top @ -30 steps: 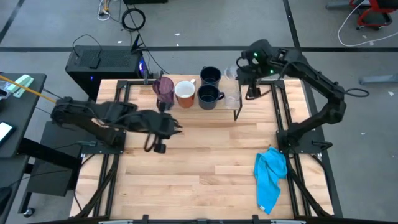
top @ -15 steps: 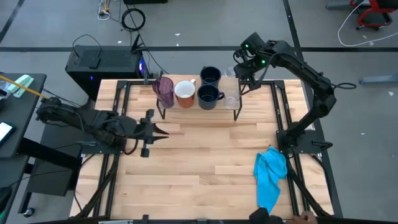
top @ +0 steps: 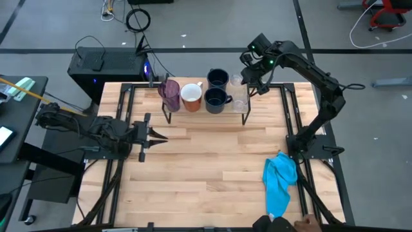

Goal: Stack small to large cups/mugs on shelf
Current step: Put the transparent mug on the shelf aligned with the other transparent mug

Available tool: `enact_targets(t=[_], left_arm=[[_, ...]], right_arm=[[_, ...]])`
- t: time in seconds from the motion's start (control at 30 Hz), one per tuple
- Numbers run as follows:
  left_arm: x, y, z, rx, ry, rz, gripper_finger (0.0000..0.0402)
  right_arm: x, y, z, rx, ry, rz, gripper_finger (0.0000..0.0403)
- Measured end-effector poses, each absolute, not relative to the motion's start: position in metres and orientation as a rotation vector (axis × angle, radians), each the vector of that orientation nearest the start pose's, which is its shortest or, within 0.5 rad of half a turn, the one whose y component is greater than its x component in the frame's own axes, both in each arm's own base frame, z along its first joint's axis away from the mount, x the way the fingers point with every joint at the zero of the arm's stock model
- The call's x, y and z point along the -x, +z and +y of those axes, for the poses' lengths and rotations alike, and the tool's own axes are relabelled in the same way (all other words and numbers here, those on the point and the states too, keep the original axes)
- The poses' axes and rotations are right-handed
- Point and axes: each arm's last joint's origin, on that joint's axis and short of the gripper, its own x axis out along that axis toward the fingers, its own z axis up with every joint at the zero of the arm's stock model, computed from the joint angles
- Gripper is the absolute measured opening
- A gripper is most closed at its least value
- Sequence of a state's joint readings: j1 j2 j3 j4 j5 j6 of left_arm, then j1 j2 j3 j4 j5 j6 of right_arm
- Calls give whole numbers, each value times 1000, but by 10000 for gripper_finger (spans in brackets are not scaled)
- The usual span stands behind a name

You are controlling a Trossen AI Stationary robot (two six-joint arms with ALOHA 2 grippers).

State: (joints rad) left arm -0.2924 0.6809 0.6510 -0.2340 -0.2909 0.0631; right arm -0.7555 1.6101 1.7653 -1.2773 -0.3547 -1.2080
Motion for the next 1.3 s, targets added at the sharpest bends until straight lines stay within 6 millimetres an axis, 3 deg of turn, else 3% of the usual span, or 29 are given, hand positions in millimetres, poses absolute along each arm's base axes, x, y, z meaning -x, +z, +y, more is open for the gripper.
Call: enact_targets(t=[0.6, 1.3], left_arm=[[-148, 297, -36, -132, -9, 251, 44], [-148, 297, -36, -130, -8, 253, 45]], right_arm=[[-242, 354, -215, 417, 282, 1061, 0], [-241, 353, -214, 326, 240, 1095, 28]])
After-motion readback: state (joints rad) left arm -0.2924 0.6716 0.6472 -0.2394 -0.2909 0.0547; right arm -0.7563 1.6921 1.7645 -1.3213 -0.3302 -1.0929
